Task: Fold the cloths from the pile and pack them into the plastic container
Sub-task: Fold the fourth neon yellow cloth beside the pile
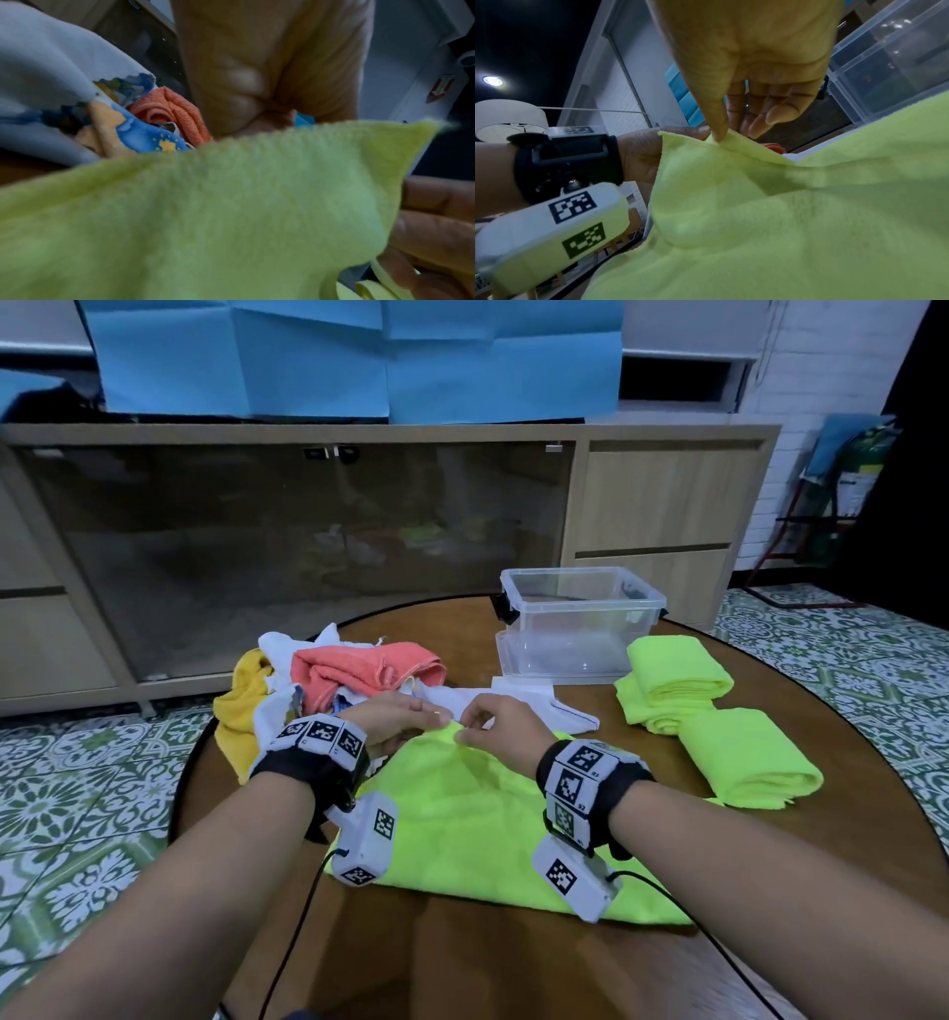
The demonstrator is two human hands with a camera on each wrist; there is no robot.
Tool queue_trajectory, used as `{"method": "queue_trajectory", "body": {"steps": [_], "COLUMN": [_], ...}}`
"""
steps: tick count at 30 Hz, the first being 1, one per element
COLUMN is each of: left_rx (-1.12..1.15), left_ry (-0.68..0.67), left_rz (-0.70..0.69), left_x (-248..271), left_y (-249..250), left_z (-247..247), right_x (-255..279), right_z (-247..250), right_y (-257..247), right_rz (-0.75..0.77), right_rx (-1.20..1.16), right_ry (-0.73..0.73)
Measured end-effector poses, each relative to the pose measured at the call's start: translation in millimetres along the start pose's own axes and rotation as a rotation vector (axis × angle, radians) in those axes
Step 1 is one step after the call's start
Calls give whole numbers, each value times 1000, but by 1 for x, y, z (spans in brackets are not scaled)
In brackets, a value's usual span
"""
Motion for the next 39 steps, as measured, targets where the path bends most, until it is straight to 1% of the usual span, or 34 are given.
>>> {"method": "queue_trajectory", "body": {"steps": [3, 4, 7, 10, 13, 16, 17, 20, 22, 24, 28, 31, 33, 36, 39], "left_rx": [83, 82, 38, -33, -35, -84, -117, -190, -209, -199, -128, -30, 10, -64, -66], "left_ry": [-45, -62, -47, 19, 74, 144, 165, 219, 215, 207, 130, 107, 98, 97, 64], "left_rz": [-1, 0, 6, 26, 56, 71, 78, 87, 90, 104, 150, 155, 156, 122, 60], "left_x": [8, 12, 22, 29, 39, 41, 40, 32, 27, 24, 13, 6, 5, 4, 3], "left_y": [4, 7, 14, 23, 33, 37, 37, 33, 29, 25, 20, 16, 15, 16, 15], "left_z": [-1, -2, -2, -1, -4, -3, -2, 0, 0, 1, -2, -6, -8, -5, 2], "right_x": [5, 7, 12, 15, 19, 25, 27, 30, 30, 28, 21, 15, 13, 10, 9], "right_z": [-1, -1, -2, 2, 3, 7, 9, 6, 3, 1, -10, -16, -16, -14, -10], "right_y": [-4, -5, -7, -8, -9, -11, -11, -7, -1, 2, 0, 2, 2, 3, 5], "right_rz": [45, 62, 87, 92, 109, 139, 144, 125, 104, 99, 89, 99, 108, 102, 32], "right_rx": [-32, -44, -106, -137, -118, -106, -88, 34, 43, 2, -72, -109, -86, -113, -280], "right_ry": [4, -1, -11, -5, 10, 36, 18, -96, -116, -105, -110, -52, -16, -23, -99]}}
Point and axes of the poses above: each hand's wrist, its own x-axis away from the middle knuckle, its own z-axis out of the back of the hand, y = z × x, the point moved 3 cm from there along -x, towards the middle knuckle, and after that the axes turned 15 degrees about -z, right-handed, at the moved point
